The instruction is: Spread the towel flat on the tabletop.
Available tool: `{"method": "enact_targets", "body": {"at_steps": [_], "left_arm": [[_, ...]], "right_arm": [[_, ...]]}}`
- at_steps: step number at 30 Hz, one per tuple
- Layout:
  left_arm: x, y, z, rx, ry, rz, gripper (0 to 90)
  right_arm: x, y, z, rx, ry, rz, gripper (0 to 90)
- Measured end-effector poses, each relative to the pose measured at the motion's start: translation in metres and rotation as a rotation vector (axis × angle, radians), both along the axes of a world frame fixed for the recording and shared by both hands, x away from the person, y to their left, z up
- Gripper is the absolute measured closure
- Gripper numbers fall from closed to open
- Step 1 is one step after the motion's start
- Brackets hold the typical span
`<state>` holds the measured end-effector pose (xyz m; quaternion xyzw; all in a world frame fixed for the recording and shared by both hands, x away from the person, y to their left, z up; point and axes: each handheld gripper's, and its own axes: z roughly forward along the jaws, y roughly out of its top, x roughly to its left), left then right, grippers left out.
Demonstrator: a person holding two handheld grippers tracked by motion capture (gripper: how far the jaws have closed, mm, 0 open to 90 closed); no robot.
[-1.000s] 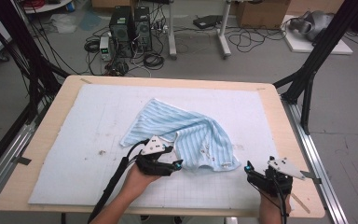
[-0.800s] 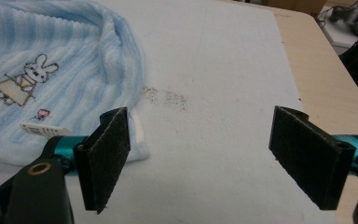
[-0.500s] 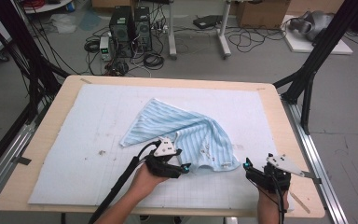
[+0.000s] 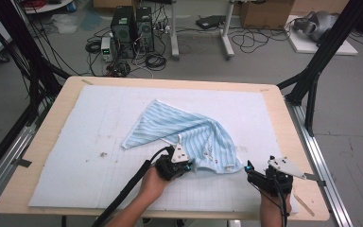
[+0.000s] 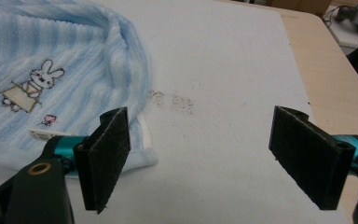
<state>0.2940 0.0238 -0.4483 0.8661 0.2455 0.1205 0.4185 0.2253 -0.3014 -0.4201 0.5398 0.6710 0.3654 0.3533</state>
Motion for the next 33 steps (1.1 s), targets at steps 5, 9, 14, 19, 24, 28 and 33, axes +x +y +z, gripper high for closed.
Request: {"method": "enact_targets", "body": {"at_steps": [5, 9, 14, 19, 24, 28, 33], "left_arm": [[-0.007, 0.035, 0.004, 0.004, 0.016, -0.012, 86.0], [-0.011, 0.068, 0.005, -0.026, 0.045, 0.017, 86.0], [-0.019, 0.103, 0.006, -0.064, 0.056, 0.053, 85.9], [-0.027, 0.141, 0.006, -0.09, 0.062, 0.109, 85.9], [-0.036, 0.173, 0.006, -0.117, 0.057, 0.153, 86.0], [-0.045, 0.19, 0.004, -0.135, 0.056, 0.175, 86.0], [-0.054, 0.204, 0.001, -0.151, 0.054, 0.197, 85.9]], "right_arm": [[-0.002, 0.004, 0.004, 0.007, -0.008, 0.002, 19.9], [0.0, 0.008, 0.006, -0.009, 0.0, 0.007, 20.0], [0.005, 0.019, 0.006, -0.01, 0.004, 0.018, 20.0], [0.015, 0.032, 0.003, -0.004, 0.023, 0.04, 20.0], [0.021, 0.049, 0.004, -0.016, 0.025, 0.078, 20.0], [0.025, 0.058, 0.003, -0.02, 0.029, 0.094, 20.0], [0.028, 0.071, 0.0, -0.009, 0.036, 0.125, 20.0]]}}
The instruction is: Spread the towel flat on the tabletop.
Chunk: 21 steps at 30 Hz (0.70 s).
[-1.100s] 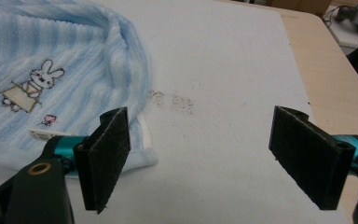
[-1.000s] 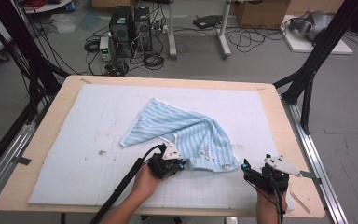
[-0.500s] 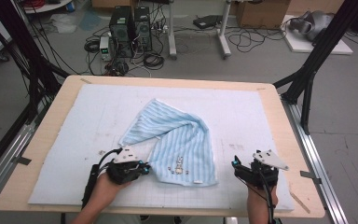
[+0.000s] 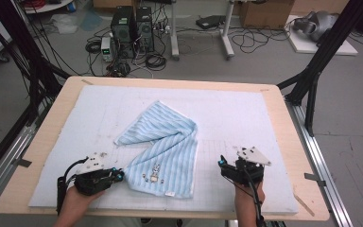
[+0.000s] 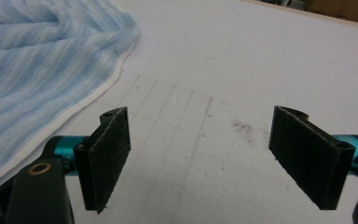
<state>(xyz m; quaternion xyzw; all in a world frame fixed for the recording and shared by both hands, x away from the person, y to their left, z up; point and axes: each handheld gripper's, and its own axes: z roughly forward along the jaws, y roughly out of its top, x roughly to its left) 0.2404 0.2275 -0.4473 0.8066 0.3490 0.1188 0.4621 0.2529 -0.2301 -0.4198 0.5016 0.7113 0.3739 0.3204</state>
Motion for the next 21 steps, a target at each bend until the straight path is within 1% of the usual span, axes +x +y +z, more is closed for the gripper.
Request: {"method": "enact_targets", "body": {"at_steps": [3, 5, 6, 7, 9, 12, 13, 14, 15, 16, 17, 18, 19, 20, 21], "left_arm": [[-0.006, 0.005, 0.0, -0.014, -0.003, 0.006, 85.9], [-0.011, 0.01, 0.001, -0.013, -0.009, 0.008, 86.0], [-0.014, 0.012, 0.0, -0.022, -0.009, 0.016, 86.0], [-0.016, 0.015, -0.001, -0.028, -0.005, 0.017, 86.0], [-0.021, 0.019, -0.003, -0.029, 0.001, 0.011, 86.0], [-0.027, 0.024, -0.005, -0.04, 0.015, -0.002, 85.8], [-0.028, 0.025, -0.006, -0.043, 0.024, -0.004, 85.0], [-0.029, 0.026, -0.006, -0.047, 0.026, 0.003, 83.1], [-0.029, 0.027, -0.007, -0.054, 0.026, 0.014, 75.8], [-0.029, 0.028, -0.007, -0.059, 0.029, 0.037, 62.7], [-0.029, 0.03, -0.006, -0.075, 0.026, 0.058, 50.1], [-0.029, 0.033, -0.005, -0.092, 0.02, 0.061, 42.9], [-0.029, 0.036, -0.003, -0.106, 0.011, 0.063, 40.6], [-0.029, 0.039, -0.002, -0.117, -0.003, 0.07, 39.7], [-0.028, 0.041, 0.0, -0.132, -0.008, 0.074, 39.0]], "right_arm": [[0.002, 0.009, -0.004, -0.003, 0.017, 0.017, 20.2], [0.003, 0.013, -0.004, -0.004, 0.012, 0.026, 20.2], [0.003, 0.015, -0.004, 0.0, 0.014, 0.029, 20.3], [0.004, 0.016, -0.004, -0.002, 0.012, 0.035, 20.4], [0.006, 0.02, -0.006, 0.007, 0.024, 0.048, 21.0], [0.009, 0.026, -0.009, -0.003, 0.037, 0.069, 22.6], [0.01, 0.029, -0.01, 0.001, 0.039, 0.075, 23.5], [0.01, 0.032, -0.011, 0.002, 0.042, 0.083, 24.1], [0.011, 0.035, -0.012, -0.002, 0.042, 0.092, 24.1], [0.012, 0.038, -0.013, 0.001, 0.048, 0.099, 25.3], [0.012, 0.041, -0.014, 0.013, 0.056, 0.106, 27.4], [0.013, 0.044, -0.015, 0.021, 0.058, 0.123, 29.4], [0.013, 0.048, -0.015, 0.024, 0.061, 0.139, 32.5], [0.014, 0.054, -0.016, 0.026, 0.07, 0.165, 35.9], [0.015, 0.06, -0.018, 0.028, 0.079, 0.195, 38.3]]}}
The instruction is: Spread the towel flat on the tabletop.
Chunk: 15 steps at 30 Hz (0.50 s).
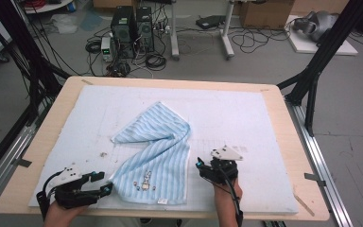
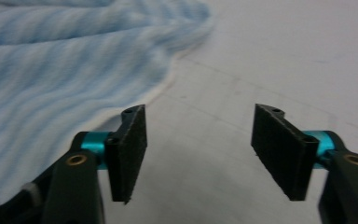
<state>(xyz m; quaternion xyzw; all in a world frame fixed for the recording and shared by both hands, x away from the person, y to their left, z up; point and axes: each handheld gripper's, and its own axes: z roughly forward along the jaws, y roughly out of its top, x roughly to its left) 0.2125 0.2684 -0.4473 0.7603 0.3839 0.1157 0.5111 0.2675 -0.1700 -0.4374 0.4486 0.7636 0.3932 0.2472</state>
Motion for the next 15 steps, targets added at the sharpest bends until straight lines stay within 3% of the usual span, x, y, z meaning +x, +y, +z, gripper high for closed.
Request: {"method": "enact_targets", "body": {"at_steps": [3, 7, 8, 10, 12, 13, 15], "left_arm": [[0.005, 0.005, 0.006, -0.015, -0.018, 0.015, 38.7], [0.013, 0.011, 0.014, -0.029, -0.034, 0.034, 38.9], [0.016, 0.012, 0.016, -0.023, -0.038, 0.043, 38.9], [0.02, 0.014, 0.019, -0.027, -0.038, 0.052, 38.9], [0.022, 0.015, 0.022, -0.027, -0.045, 0.062, 39.0], [0.023, 0.016, 0.022, -0.031, -0.045, 0.063, 39.1], [0.025, 0.016, 0.023, -0.027, -0.044, 0.068, 39.4]], "right_arm": [[0.002, 0.018, -0.002, -0.016, 0.021, 0.082, 43.6], [0.005, 0.037, -0.002, 0.019, 0.059, 0.173, 48.1], [0.005, 0.04, -0.004, 0.012, 0.071, 0.187, 53.7], [0.008, 0.047, -0.01, -0.068, 0.116, 0.207, 64.6], [0.007, 0.044, -0.011, -0.017, 0.131, 0.217, 79.7], [0.005, 0.044, -0.011, -0.023, 0.128, 0.235, 85.4], [0.002, 0.042, -0.01, -0.04, 0.122, 0.263, 87.0]]}}
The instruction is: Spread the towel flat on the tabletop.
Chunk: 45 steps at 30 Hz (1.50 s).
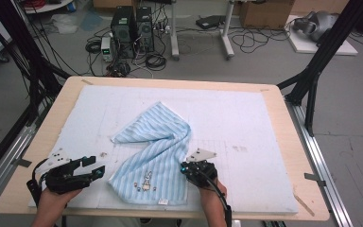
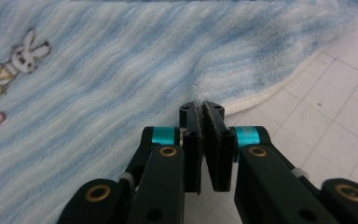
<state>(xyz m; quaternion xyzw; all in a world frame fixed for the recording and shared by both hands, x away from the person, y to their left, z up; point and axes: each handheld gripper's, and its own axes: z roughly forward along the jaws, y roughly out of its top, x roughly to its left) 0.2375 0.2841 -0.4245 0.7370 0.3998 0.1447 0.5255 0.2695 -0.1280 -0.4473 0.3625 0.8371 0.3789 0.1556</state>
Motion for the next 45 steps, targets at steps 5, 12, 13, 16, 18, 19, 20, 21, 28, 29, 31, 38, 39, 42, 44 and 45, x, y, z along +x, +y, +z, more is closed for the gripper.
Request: {"method": "enact_targets", "body": {"at_steps": [5, 12, 13, 16, 18, 19, 20, 21, 28, 29, 31, 38, 39, 42, 44, 45], "left_arm": [[0.006, -0.004, 0.0, 0.009, 0.008, 0.002, 40.1], [0.017, -0.014, -0.003, 0.009, 0.012, -0.006, 39.2], [0.019, -0.014, -0.003, 0.003, 0.013, 0.001, 38.9], [0.023, -0.013, -0.003, -0.026, -0.004, 0.03, 35.7], [0.024, -0.013, -0.003, -0.039, -0.022, 0.052, 32.1], [0.025, -0.012, -0.003, -0.045, -0.026, 0.063, 30.4], [0.025, -0.012, -0.003, -0.053, -0.028, 0.074, 28.2], [0.026, -0.012, -0.003, -0.059, -0.031, 0.074, 26.1], [0.034, -0.016, 0.001, -0.054, -0.045, 0.08, 20.5], [0.036, -0.017, 0.0, -0.048, -0.047, 0.082, 20.5], [0.042, -0.02, 0.0, -0.038, -0.044, 0.077, 20.6], [0.063, -0.025, -0.001, -0.018, -0.058, 0.084, 22.8], [0.065, -0.026, -0.001, 0.0, -0.064, 0.082, 23.0], [0.07, -0.027, -0.002, 0.004, -0.087, 0.09, 24.6], [0.074, -0.026, -0.003, -0.005, -0.092, 0.105, 24.6], [0.075, -0.026, -0.004, -0.009, -0.091, 0.112, 24.7]], "right_arm": [[-0.011, -0.026, 0.002, 0.011, -0.009, -0.02, 87.4], [-0.035, -0.065, 0.004, 0.013, -0.026, -0.021, 87.2], [-0.038, -0.068, 0.004, 0.007, -0.024, -0.017, 87.2], [-0.046, -0.075, 0.006, -0.018, -0.029, 0.003, 87.2], [-0.052, -0.081, 0.007, -0.037, -0.032, 0.009, 87.1], [-0.055, -0.084, 0.008, -0.04, -0.035, 0.009, 87.1], [-0.057, -0.086, 0.009, -0.044, -0.038, 0.01, 86.9], [-0.059, -0.089, 0.01, -0.047, -0.044, 0.005, 86.8], [-0.046, -0.102, 0.019, 0.005, -0.074, -0.065, 71.0], [-0.041, -0.102, 0.02, 0.014, -0.078, -0.076, 68.0], [-0.029, -0.1, 0.023, 0.032, -0.091, -0.088, 64.3], [0.028, -0.078, 0.026, 0.039, -0.105, -0.095, 56.0], [0.037, -0.074, 0.026, 0.033, -0.11, -0.095, 55.8], [0.064, -0.062, 0.028, 0.028, -0.112, -0.088, 54.0], [0.082, -0.052, 0.028, 0.017, -0.108, -0.07, 50.1], [0.091, -0.046, 0.028, 0.006, -0.094, -0.064, 47.9]]}}
